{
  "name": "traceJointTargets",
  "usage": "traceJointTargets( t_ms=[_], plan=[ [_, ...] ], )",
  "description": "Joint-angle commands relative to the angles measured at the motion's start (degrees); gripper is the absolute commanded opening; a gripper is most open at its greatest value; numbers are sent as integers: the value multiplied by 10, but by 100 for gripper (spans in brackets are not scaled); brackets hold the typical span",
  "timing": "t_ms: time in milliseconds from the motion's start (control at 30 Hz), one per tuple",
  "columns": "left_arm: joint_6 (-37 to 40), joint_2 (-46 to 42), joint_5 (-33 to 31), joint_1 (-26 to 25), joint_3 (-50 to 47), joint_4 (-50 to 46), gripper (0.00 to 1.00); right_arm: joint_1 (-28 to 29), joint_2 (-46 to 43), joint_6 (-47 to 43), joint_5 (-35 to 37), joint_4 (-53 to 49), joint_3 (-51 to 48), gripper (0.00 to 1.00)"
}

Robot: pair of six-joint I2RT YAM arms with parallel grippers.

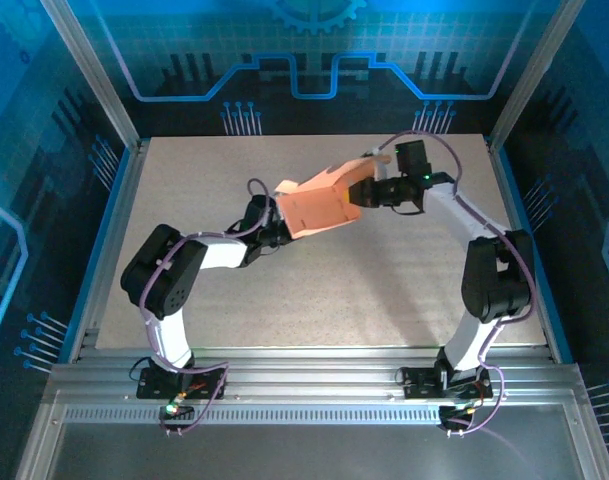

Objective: Fold the paper box

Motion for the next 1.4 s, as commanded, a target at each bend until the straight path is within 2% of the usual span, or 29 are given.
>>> traceJointTargets(
  t_ms=[0, 67, 133, 300, 467, 633, 800, 1000, 1267, 1367],
  plan=[
    [1, -14, 14, -8, 24, -2, 35, 27, -30, -9, 30, 33, -27, 0],
    [1, -21, 12, -8, 20, -6, 30, 42, -32, -32, 57, 35, -36, 0],
    [3, -27, 12, -7, 20, -10, 20, 53, -34, -49, 70, 42, -44, 0],
    [1, -35, 19, -8, 20, -14, 13, 77, -26, -86, 123, 17, -32, 0],
    [-29, -26, 40, -8, 15, 35, 13, 96, -7, -80, 142, 12, -22, 0],
    [-98, -5, 74, -8, 15, 122, 11, 107, 16, -41, 124, 30, -15, 0],
    [-160, 3, 102, -8, 19, 179, 6, 125, 30, -49, 145, 29, -11, 0],
    [-200, 2, 107, -7, 20, 182, 3, 151, 47, -76, 173, 25, -5, 0],
    [-206, 4, 113, 0, 30, 166, 4, 194, 90, -129, 239, -36, 25, 0],
    [-208, 2, 115, 2, 30, 167, 4, 197, 98, -126, 236, -32, 23, 0]
  ],
)
